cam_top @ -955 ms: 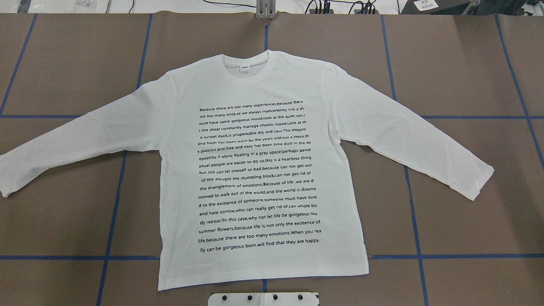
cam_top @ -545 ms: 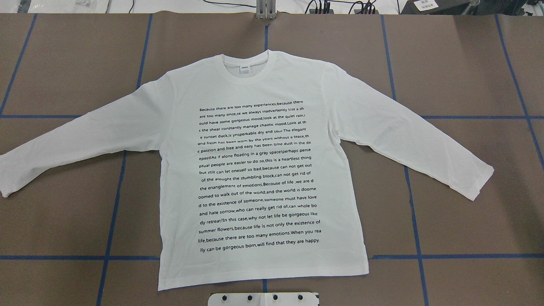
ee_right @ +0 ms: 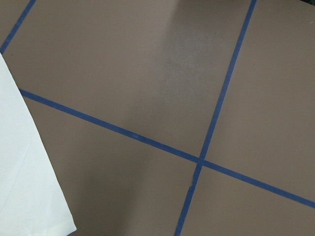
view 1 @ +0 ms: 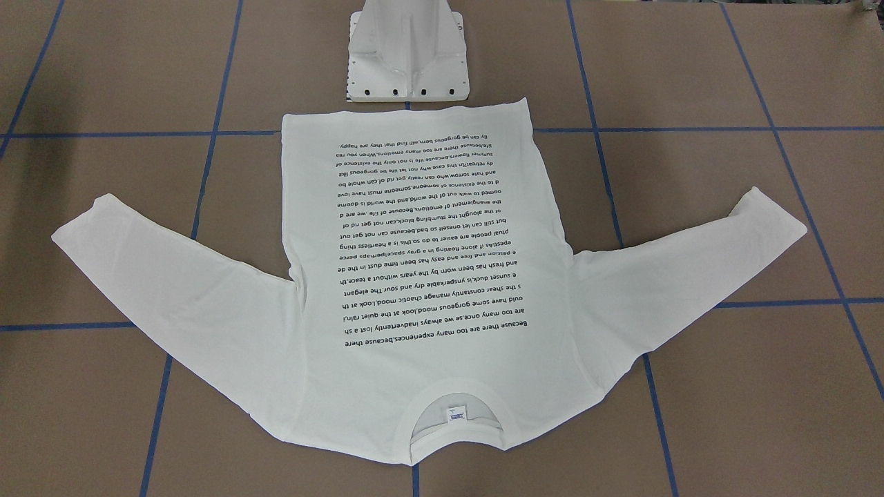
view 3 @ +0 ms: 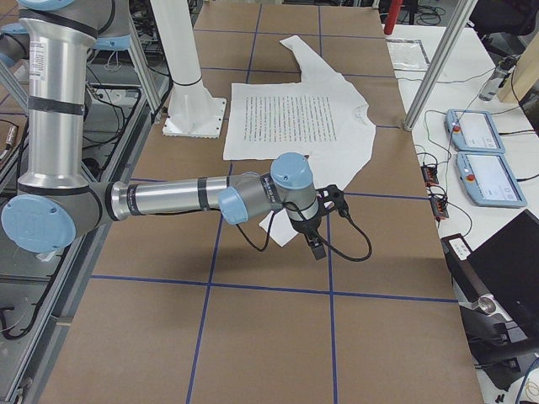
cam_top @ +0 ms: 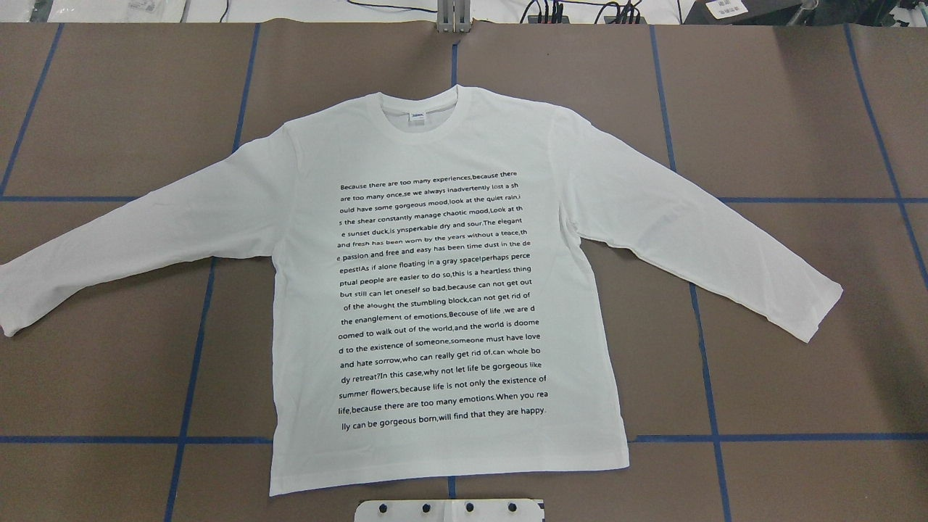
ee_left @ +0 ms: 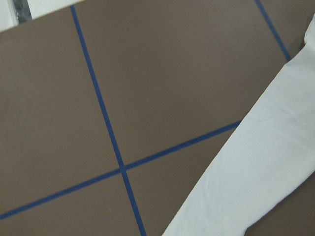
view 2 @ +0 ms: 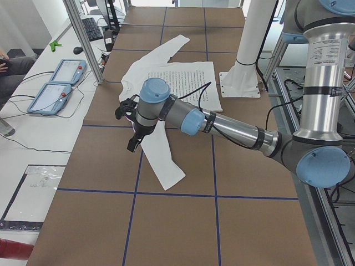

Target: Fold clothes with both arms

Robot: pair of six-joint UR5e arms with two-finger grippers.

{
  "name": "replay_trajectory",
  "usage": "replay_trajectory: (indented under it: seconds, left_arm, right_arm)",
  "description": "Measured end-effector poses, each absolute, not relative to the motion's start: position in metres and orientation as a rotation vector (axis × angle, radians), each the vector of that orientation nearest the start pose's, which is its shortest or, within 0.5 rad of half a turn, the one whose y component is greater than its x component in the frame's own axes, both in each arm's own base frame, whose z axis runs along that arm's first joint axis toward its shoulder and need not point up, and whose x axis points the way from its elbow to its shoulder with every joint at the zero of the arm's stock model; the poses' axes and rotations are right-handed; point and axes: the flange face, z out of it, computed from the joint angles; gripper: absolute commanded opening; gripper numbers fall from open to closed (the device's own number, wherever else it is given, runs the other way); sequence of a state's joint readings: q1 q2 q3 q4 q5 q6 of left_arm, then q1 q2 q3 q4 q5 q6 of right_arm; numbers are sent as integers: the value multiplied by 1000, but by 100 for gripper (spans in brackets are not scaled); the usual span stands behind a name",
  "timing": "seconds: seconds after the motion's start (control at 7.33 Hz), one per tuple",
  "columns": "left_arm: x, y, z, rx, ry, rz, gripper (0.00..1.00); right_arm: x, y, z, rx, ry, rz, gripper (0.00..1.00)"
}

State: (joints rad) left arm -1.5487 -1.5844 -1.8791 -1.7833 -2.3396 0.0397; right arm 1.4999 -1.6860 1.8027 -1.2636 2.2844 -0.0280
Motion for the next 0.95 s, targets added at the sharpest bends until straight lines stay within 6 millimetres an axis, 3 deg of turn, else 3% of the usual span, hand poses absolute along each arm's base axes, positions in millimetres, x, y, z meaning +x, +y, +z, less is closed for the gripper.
replay_trajectory:
  seconds: [0.14,0.27,0.55,0.68,0.95]
  left_arm:
    - [-53,-503,469,535,744,268,100]
    - [-54,-503,466,547,743,272,100]
    - [-54,-503,462,557,742,276,100]
    - [-54,-502,461,559,742,277,100]
    - [-54,-502,459,563,744,279,100]
  right_arm:
    - [26,-465,568,400,-738,-231,100]
    - [4,-463,567,390,-777,-178,100]
    - [-68,-453,574,396,-861,-34,99]
    - [-104,-439,587,402,-880,24,98]
    - [-160,-404,609,405,-874,89,84]
